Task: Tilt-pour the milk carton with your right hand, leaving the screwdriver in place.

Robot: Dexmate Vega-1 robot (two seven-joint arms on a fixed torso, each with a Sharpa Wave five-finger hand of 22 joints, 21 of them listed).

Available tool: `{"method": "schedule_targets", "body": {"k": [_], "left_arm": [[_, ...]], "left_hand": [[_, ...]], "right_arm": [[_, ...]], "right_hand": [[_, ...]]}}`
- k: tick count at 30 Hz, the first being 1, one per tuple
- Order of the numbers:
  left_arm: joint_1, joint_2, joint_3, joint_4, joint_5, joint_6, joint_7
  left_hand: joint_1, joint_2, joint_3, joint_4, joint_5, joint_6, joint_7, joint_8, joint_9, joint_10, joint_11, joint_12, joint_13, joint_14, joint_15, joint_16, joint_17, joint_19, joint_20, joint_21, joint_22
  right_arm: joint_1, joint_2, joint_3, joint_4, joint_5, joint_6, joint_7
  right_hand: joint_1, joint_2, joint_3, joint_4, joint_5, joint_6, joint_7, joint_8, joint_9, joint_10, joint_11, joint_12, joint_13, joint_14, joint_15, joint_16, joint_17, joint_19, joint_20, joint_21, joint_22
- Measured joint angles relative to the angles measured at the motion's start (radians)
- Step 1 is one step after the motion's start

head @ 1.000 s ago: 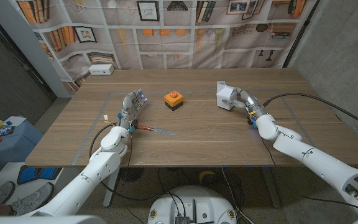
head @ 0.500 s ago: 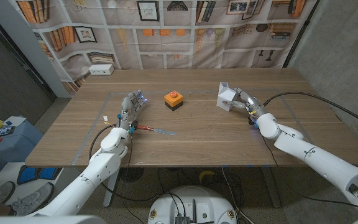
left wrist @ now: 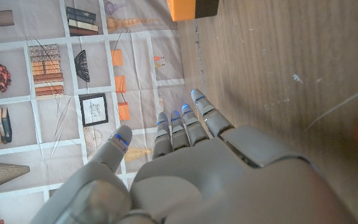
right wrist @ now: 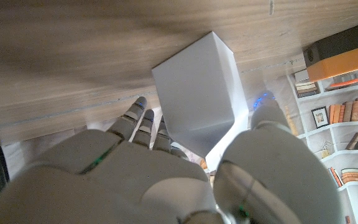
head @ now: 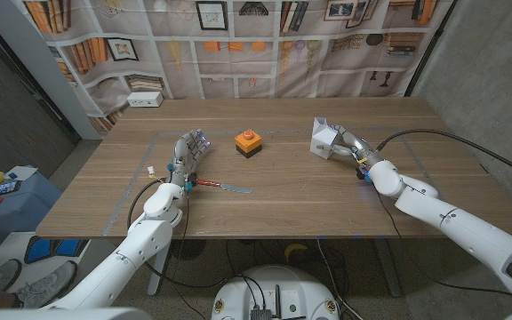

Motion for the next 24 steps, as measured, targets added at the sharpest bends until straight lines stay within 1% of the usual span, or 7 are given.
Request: {"method": "schedule_targets", "body": {"k": [1, 6, 7, 11, 13, 21, 24], "left_arm": [[0.0, 0.0, 0.0, 0.0, 0.0, -0.001, -0.001], [0.0, 0.001, -0.001, 0.001, -0.001, -0.004, -0.006], [0.0, 0.001, -0.001, 0.001, -0.001, -0.004, -0.007], [-0.005, 0.001, -0.001, 0.007, -0.002, -0.006, -0.013], [-0.005, 0.001, -0.001, 0.007, -0.002, -0.008, -0.016], [-0.017, -0.002, -0.001, 0.021, -0.004, -0.016, -0.027], [-0.022, -0.003, -0.001, 0.027, -0.004, -0.019, -0.031]], "left_hand": [[0.0, 0.0, 0.0, 0.0, 0.0, 0.0, 0.0, 0.0, 0.0, 0.0, 0.0, 0.0, 0.0, 0.0, 0.0, 0.0, 0.0, 0.0, 0.0, 0.0, 0.0], [0.0, 0.0, 0.0, 0.0, 0.0, 0.0, 0.0, 0.0, 0.0, 0.0, 0.0, 0.0, 0.0, 0.0, 0.0, 0.0, 0.0, 0.0, 0.0, 0.0, 0.0], [0.0, 0.0, 0.0, 0.0, 0.0, 0.0, 0.0, 0.0, 0.0, 0.0, 0.0, 0.0, 0.0, 0.0, 0.0, 0.0, 0.0, 0.0, 0.0, 0.0, 0.0], [0.0, 0.0, 0.0, 0.0, 0.0, 0.0, 0.0, 0.0, 0.0, 0.0, 0.0, 0.0, 0.0, 0.0, 0.0, 0.0, 0.0, 0.0, 0.0, 0.0, 0.0], [0.0, 0.0, 0.0, 0.0, 0.0, 0.0, 0.0, 0.0, 0.0, 0.0, 0.0, 0.0, 0.0, 0.0, 0.0, 0.0, 0.0, 0.0, 0.0, 0.0, 0.0], [0.0, 0.0, 0.003, -0.003, 0.0, 0.0, 0.0, 0.0, 0.0, 0.0, 0.0, 0.0, 0.0, -0.004, 0.004, -0.005, 0.0, 0.0, 0.0, 0.0, 0.0], [0.0, 0.0, 0.003, -0.003, 0.0, 0.0, 0.0, 0.0, 0.0, 0.0, 0.0, 0.0, 0.0, -0.009, 0.002, -0.005, 0.0, 0.0, 0.0, 0.0, 0.0]], "right_arm": [[-0.001, -0.003, 0.001, -0.004, 0.002, -0.002, 0.005], [-0.005, -0.015, 0.009, -0.014, 0.015, -0.004, 0.024], [-0.006, -0.019, 0.012, -0.016, 0.015, -0.004, 0.024], [-0.009, -0.028, 0.02, -0.019, 0.035, 0.005, 0.047], [-0.012, -0.036, 0.028, -0.019, 0.035, 0.005, 0.047], [-0.03, -0.056, 0.061, -0.023, 0.1, 0.066, 0.09], [-0.039, -0.06, 0.075, -0.027, 0.124, 0.085, 0.099]], "right_hand": [[-0.009, -0.009, -0.004, 0.002, 0.0, -0.002, 0.0, -0.004, -0.001, -0.011, 0.004, 0.0, -0.001, -0.006, 0.006, -0.003, 0.003, -0.008, 0.0, 0.0, 0.0], [-0.037, -0.005, -0.021, 0.01, 0.015, -0.059, 0.002, -0.044, -0.005, -0.077, 0.02, -0.004, -0.012, -0.055, 0.027, -0.025, 0.005, -0.047, 0.011, -0.004, 0.0], [-0.049, -0.017, -0.025, 0.014, 0.018, -0.067, 0.002, -0.051, -0.007, -0.09, 0.026, -0.004, -0.014, -0.066, 0.031, -0.027, 0.005, -0.056, 0.013, -0.004, 0.0], [-0.083, -0.026, -0.048, 0.023, 0.027, -0.072, 0.0, -0.08, -0.01, -0.145, 0.041, -0.008, -0.027, -0.104, 0.053, -0.043, 0.005, -0.087, 0.02, -0.004, 0.0], [-0.1, -0.024, -0.055, 0.031, 0.034, -0.072, 0.0, -0.094, -0.011, -0.165, 0.047, -0.008, -0.032, -0.123, 0.059, -0.05, 0.008, -0.094, 0.013, -0.004, 0.0], [-0.142, -0.028, -0.077, 0.045, 0.041, -0.071, 0.0, -0.112, -0.016, -0.191, 0.057, -0.011, -0.047, -0.15, 0.068, -0.056, 0.009, -0.122, 0.018, -0.004, 0.0], [-0.154, -0.028, -0.08, 0.047, 0.042, -0.071, 0.0, -0.12, -0.016, -0.199, 0.054, -0.011, -0.051, -0.15, 0.068, -0.056, 0.009, -0.129, 0.011, -0.004, 0.0]]}}
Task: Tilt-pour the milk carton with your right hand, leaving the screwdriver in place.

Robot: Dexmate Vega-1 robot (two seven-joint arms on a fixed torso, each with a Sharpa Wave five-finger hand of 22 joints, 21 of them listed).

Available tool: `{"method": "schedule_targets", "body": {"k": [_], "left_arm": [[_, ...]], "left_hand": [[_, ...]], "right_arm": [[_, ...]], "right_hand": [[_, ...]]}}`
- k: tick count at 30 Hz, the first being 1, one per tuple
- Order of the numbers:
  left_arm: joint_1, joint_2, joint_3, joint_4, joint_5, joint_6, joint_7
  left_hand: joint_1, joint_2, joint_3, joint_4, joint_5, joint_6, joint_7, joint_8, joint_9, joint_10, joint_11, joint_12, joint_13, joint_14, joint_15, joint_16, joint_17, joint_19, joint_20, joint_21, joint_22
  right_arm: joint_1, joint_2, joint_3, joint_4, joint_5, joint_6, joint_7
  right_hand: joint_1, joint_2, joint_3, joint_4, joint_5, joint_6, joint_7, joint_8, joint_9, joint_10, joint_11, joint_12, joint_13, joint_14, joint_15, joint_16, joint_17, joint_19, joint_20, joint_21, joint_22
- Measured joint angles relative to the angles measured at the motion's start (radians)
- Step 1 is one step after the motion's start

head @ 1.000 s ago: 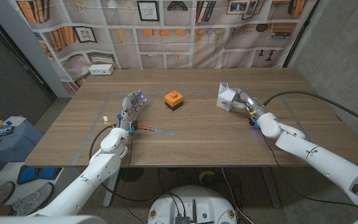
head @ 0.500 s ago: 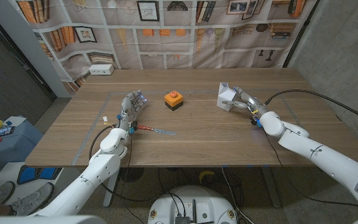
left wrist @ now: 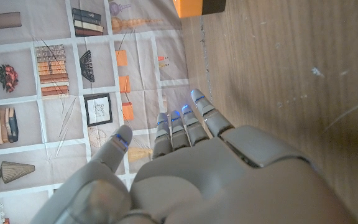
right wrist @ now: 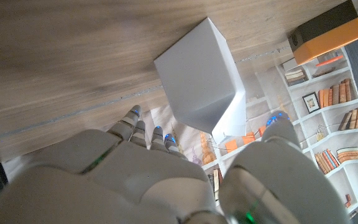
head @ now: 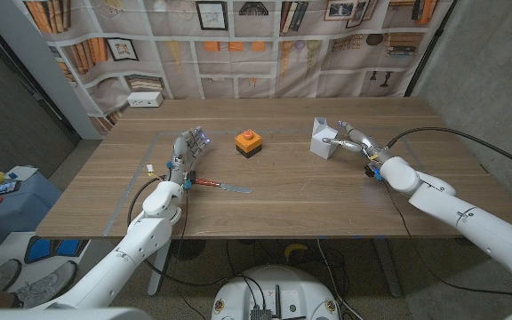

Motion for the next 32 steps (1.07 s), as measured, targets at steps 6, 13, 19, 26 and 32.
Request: {"method": "schedule_targets", "body": {"k": [6, 13, 19, 26, 32], "left_arm": [[-0.02, -0.001, 0.003, 0.02, 0.003, -0.004, -0.012], [-0.04, -0.002, 0.009, 0.037, 0.018, -0.009, -0.015], [-0.054, 0.002, 0.015, 0.044, 0.043, -0.011, -0.008], [-0.072, -0.008, 0.021, 0.066, 0.065, -0.03, 0.004], [-0.09, -0.019, 0.026, 0.095, 0.071, -0.046, -0.003]], "left_hand": [[0.0, 0.0, 0.0, 0.0, 0.0, 0.0, 0.0, 0.0, 0.0, 0.0, 0.0, 0.0, 0.0, -0.007, -0.001, 0.0, -0.001, 0.0, 0.0, 0.0, 0.0], [0.0, 0.0, 0.008, -0.008, 0.0, -0.008, -0.007, -0.004, 0.0, -0.04, 0.0, -0.012, 0.0, -0.041, 0.0, -0.007, -0.002, -0.016, -0.009, -0.008, 0.0], [0.0, 0.0, 0.009, -0.015, 0.0, -0.029, -0.014, -0.008, 0.0, -0.061, 0.0, -0.016, 0.0, -0.061, 0.0, -0.007, -0.002, -0.039, -0.01, -0.015, 0.0], [0.004, 0.005, 0.009, -0.023, 0.0, -0.031, -0.012, -0.008, 0.0, -0.064, -0.004, -0.015, 0.0, -0.073, 0.002, -0.011, -0.002, -0.04, -0.011, -0.015, 0.0], [0.008, 0.002, 0.01, -0.031, 0.0, -0.031, -0.012, -0.008, 0.0, -0.064, -0.004, -0.015, -0.002, -0.079, 0.007, -0.011, -0.002, -0.039, -0.011, -0.015, 0.0]], "right_arm": [[-0.016, -0.003, 0.029, -0.005, 0.059, 0.042, 0.013], [-0.024, 0.007, 0.054, 0.007, 0.109, 0.075, 0.025], [-0.022, 0.024, 0.071, 0.035, 0.157, 0.103, 0.045], [-0.01, 0.041, 0.083, 0.07, 0.198, 0.13, 0.068], [0.0, 0.054, 0.089, 0.098, 0.229, 0.148, 0.087]], "right_hand": [[-0.025, -0.001, -0.013, 0.013, 0.0, 0.0, 0.0, 0.0, -0.002, 0.0, 0.0, 0.002, -0.006, -0.002, -0.002, 0.0, 0.0, -0.004, -0.004, 0.0, 0.0], [-0.051, 0.004, -0.025, 0.025, 0.0, -0.001, 0.009, 0.0, -0.005, 0.004, -0.015, 0.005, -0.019, -0.003, -0.011, 0.0, 0.0, 0.008, -0.015, 0.004, 0.0], [-0.078, 0.01, -0.032, 0.032, 0.008, -0.007, 0.015, 0.0, -0.009, 0.013, -0.024, 0.012, -0.028, 0.004, -0.018, 0.0, 0.0, 0.015, -0.022, 0.008, 0.0], [-0.107, 0.009, -0.041, 0.041, 0.008, -0.007, 0.014, 0.0, -0.009, 0.042, -0.034, 0.02, -0.042, 0.018, -0.032, 0.005, -0.003, 0.026, -0.032, 0.012, 0.0], [-0.114, 0.017, -0.048, 0.049, 0.008, 0.014, 0.023, 0.0, -0.014, 0.058, -0.036, 0.027, -0.052, 0.028, -0.042, 0.01, -0.006, 0.033, -0.039, 0.016, 0.0]]}}
